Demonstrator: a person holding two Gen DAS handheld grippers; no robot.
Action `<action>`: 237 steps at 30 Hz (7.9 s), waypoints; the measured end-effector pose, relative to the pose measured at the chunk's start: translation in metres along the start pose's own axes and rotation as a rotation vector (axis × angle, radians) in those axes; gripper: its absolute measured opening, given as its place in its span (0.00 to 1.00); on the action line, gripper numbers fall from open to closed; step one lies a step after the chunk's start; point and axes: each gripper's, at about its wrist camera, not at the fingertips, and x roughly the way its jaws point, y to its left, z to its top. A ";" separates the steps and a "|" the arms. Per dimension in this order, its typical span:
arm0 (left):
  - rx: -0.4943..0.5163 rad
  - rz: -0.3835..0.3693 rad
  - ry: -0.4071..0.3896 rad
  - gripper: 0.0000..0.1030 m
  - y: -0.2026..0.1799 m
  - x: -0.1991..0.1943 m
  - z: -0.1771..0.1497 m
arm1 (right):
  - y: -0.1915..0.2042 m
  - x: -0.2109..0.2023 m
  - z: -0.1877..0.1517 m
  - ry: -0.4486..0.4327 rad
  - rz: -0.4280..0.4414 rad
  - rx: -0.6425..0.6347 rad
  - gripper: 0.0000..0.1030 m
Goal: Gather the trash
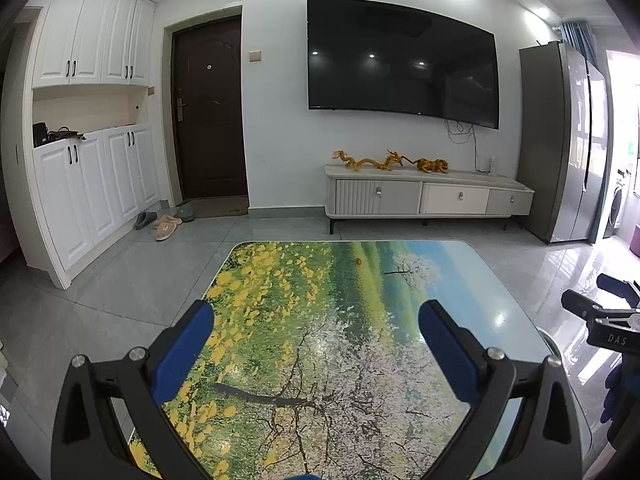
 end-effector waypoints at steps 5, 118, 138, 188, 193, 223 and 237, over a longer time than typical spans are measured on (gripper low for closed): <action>-0.011 0.005 0.010 1.00 0.004 0.004 -0.004 | 0.020 0.001 -0.007 0.007 0.022 -0.063 1.00; 0.040 0.004 0.039 1.00 -0.024 0.016 -0.024 | 0.061 0.036 -0.014 0.033 0.091 -0.093 1.00; 0.021 0.017 0.028 1.00 -0.004 0.013 -0.025 | 0.080 0.028 -0.008 0.018 0.079 -0.114 1.00; 0.086 -0.037 -0.026 1.00 -0.055 -0.014 -0.020 | 0.025 -0.021 -0.015 -0.063 -0.006 -0.031 1.00; 0.094 -0.040 -0.009 1.00 -0.059 -0.008 -0.021 | 0.021 -0.016 -0.020 -0.046 -0.004 -0.024 1.00; 0.157 -0.093 0.038 1.00 -0.101 0.005 -0.036 | -0.051 -0.024 -0.041 -0.043 -0.115 0.095 1.00; 0.149 -0.085 0.049 1.00 -0.093 0.011 -0.035 | -0.045 -0.013 -0.041 -0.022 -0.083 0.084 1.00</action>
